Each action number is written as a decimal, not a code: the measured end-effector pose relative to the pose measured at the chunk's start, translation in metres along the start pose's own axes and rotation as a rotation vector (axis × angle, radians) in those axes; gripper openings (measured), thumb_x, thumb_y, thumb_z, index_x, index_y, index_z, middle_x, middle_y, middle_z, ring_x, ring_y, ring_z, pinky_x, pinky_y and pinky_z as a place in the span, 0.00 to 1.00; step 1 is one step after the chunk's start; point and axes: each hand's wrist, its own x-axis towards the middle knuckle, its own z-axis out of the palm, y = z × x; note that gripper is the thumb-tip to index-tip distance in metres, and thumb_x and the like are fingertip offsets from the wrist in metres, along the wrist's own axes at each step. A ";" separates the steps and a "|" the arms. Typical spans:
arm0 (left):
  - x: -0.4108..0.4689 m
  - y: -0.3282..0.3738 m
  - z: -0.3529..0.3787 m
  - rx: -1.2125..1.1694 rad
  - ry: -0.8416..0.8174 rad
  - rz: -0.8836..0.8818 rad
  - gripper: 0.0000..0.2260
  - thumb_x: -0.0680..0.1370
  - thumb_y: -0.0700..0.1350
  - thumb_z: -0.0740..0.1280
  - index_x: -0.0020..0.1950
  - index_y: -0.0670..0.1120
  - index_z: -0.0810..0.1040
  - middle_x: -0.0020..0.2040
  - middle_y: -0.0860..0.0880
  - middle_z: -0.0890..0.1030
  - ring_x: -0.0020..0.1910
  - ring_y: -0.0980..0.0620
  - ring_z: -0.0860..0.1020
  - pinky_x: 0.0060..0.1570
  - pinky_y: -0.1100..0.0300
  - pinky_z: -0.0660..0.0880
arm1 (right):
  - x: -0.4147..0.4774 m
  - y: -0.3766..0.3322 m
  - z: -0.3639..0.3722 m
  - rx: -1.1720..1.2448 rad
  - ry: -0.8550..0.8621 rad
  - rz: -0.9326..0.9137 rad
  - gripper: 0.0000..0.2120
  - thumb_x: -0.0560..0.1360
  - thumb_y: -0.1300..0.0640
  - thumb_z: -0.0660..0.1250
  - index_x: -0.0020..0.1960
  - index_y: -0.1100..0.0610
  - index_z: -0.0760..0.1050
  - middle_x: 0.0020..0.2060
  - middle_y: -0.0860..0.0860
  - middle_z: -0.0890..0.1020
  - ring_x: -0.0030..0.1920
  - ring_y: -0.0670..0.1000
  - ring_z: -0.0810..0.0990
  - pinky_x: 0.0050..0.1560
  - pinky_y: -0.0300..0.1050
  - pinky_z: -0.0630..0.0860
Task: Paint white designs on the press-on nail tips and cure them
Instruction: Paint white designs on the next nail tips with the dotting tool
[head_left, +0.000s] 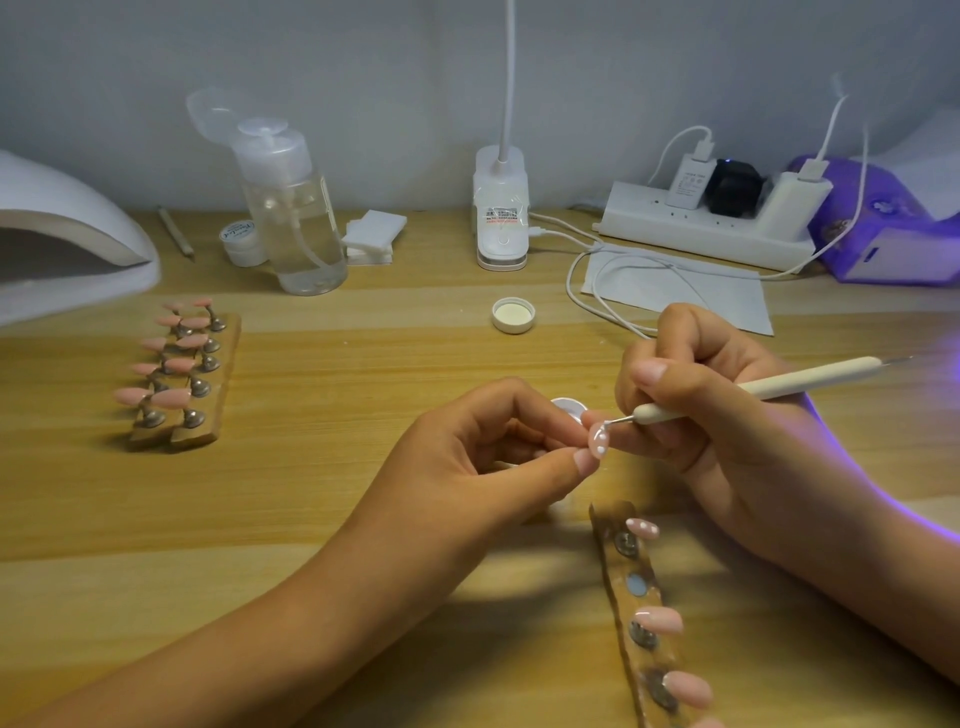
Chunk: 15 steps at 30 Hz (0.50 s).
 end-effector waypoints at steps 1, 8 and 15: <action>0.000 0.000 0.000 -0.001 0.003 -0.001 0.03 0.70 0.46 0.75 0.40 0.52 0.82 0.42 0.54 0.84 0.39 0.57 0.78 0.42 0.61 0.77 | 0.000 0.000 0.000 0.010 0.001 0.003 0.09 0.67 0.57 0.69 0.31 0.52 0.70 0.27 0.49 0.71 0.29 0.44 0.70 0.35 0.38 0.79; -0.001 0.002 0.001 -0.008 0.001 -0.004 0.03 0.68 0.48 0.74 0.41 0.52 0.83 0.40 0.52 0.83 0.39 0.57 0.78 0.42 0.64 0.77 | 0.003 -0.001 -0.001 0.081 -0.026 0.036 0.11 0.71 0.52 0.67 0.32 0.53 0.69 0.25 0.49 0.69 0.27 0.45 0.67 0.39 0.42 0.80; -0.002 0.005 0.003 -0.053 0.013 -0.025 0.05 0.71 0.43 0.71 0.43 0.52 0.84 0.44 0.49 0.86 0.42 0.57 0.82 0.42 0.68 0.76 | 0.008 -0.003 -0.006 0.111 0.047 0.069 0.14 0.74 0.51 0.66 0.31 0.52 0.69 0.26 0.48 0.66 0.28 0.43 0.68 0.40 0.42 0.80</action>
